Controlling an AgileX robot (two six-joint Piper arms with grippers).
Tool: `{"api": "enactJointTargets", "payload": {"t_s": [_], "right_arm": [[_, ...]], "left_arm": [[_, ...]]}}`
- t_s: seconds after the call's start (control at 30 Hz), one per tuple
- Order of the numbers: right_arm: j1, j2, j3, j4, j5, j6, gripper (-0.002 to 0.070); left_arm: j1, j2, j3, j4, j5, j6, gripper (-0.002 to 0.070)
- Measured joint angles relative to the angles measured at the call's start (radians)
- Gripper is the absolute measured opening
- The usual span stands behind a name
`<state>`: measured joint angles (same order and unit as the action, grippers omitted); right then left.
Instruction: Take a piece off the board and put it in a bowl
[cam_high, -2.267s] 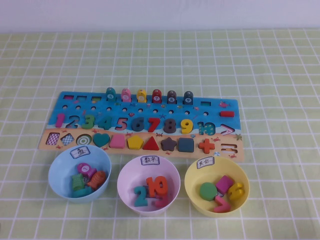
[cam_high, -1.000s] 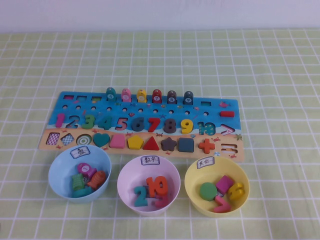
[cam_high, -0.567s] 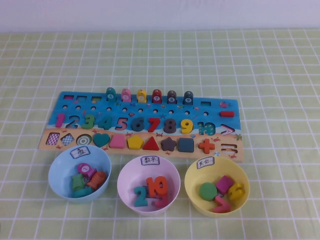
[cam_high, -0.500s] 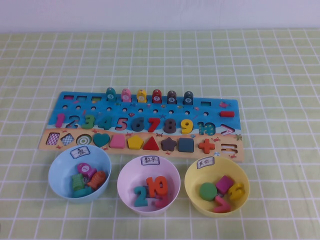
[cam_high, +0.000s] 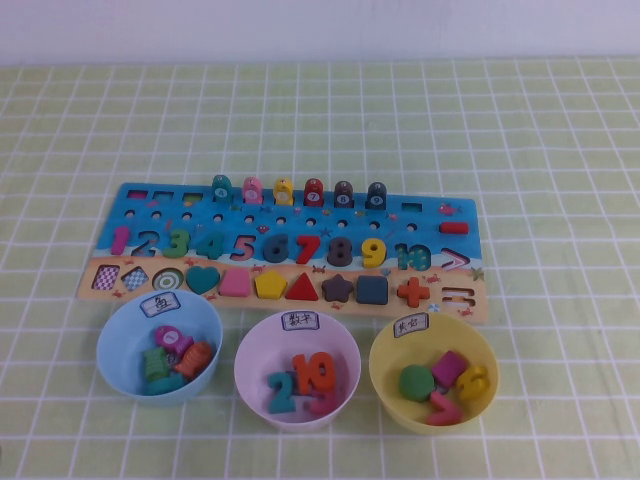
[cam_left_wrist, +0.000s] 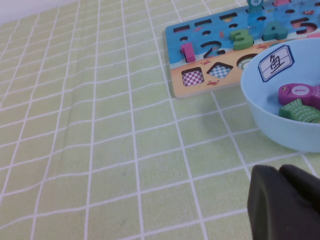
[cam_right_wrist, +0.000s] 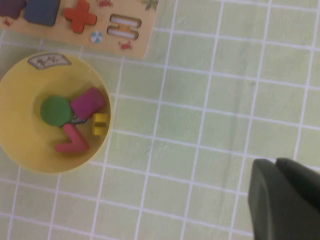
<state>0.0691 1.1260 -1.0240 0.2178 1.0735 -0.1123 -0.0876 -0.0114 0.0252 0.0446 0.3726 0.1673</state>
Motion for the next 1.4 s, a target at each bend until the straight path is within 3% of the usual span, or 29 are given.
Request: {"api": "enactJointTargets", "payload": {"t_s": [0.17,0.4,0.57,0.93,1.03,1.23,1.4], "right_arm": [[0.070,0.216,-0.210,-0.035,0.142,-0.008,-0.0017],[0.277,0.465,-0.462,-0.225,0.158,0.048,-0.0017],[0.356,0.631,-0.613,-0.245,0.158,0.052,-0.0017],[0.454,0.894,-0.701,-0.225,0.156,-0.005,-0.0001],[0.458,0.910,-0.708,-0.202,0.156,-0.011,0.0088],[0.458,0.911,-0.714,-0.197,0.156,0.033,0.0414],[0.458,0.918,-0.718,-0.205,0.156,0.086,0.0438]], "left_arm": [[0.000,0.000,0.000,0.000,0.000,0.000,-0.0005],[0.000,0.000,0.000,0.000,0.000,0.000,-0.0005],[0.000,0.000,0.000,0.000,0.000,0.000,-0.0005],[0.000,0.000,0.000,0.000,0.000,0.000,-0.0005],[0.000,0.000,0.000,0.002,0.000,0.000,-0.0005],[0.000,0.000,0.000,0.006,0.000,0.000,-0.0005],[0.000,0.000,0.000,0.006,0.000,0.000,-0.0005]]}}
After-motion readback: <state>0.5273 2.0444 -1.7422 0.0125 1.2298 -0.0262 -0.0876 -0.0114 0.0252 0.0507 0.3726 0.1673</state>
